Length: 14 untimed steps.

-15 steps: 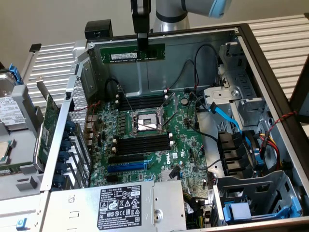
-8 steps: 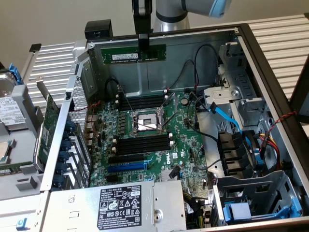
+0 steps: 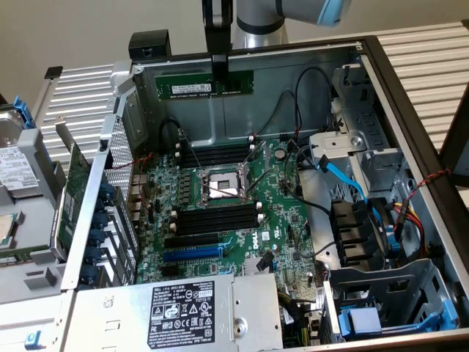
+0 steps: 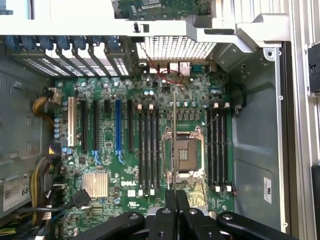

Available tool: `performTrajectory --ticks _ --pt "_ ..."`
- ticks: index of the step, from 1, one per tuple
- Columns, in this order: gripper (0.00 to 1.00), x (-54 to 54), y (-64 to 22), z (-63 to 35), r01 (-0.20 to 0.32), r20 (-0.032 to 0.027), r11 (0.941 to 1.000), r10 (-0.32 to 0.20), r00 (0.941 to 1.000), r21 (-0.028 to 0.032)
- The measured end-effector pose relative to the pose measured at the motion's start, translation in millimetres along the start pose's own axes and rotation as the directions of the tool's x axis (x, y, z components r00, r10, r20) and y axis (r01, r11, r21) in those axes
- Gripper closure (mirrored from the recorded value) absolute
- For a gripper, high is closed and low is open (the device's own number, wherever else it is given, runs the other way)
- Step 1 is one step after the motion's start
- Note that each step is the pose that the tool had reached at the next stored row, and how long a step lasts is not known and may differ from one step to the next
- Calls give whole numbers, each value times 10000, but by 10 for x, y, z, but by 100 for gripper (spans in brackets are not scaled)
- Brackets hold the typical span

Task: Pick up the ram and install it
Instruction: 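Insert the ram into the slot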

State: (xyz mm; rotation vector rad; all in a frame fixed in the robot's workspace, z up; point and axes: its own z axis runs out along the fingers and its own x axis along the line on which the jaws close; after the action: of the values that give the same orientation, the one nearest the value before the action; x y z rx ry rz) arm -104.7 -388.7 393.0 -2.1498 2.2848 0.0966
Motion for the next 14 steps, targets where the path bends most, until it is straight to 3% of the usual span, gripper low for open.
performTrajectory --ticks 14 --pt "88 137 -43 146 -14 1 10000 14 10000 1"
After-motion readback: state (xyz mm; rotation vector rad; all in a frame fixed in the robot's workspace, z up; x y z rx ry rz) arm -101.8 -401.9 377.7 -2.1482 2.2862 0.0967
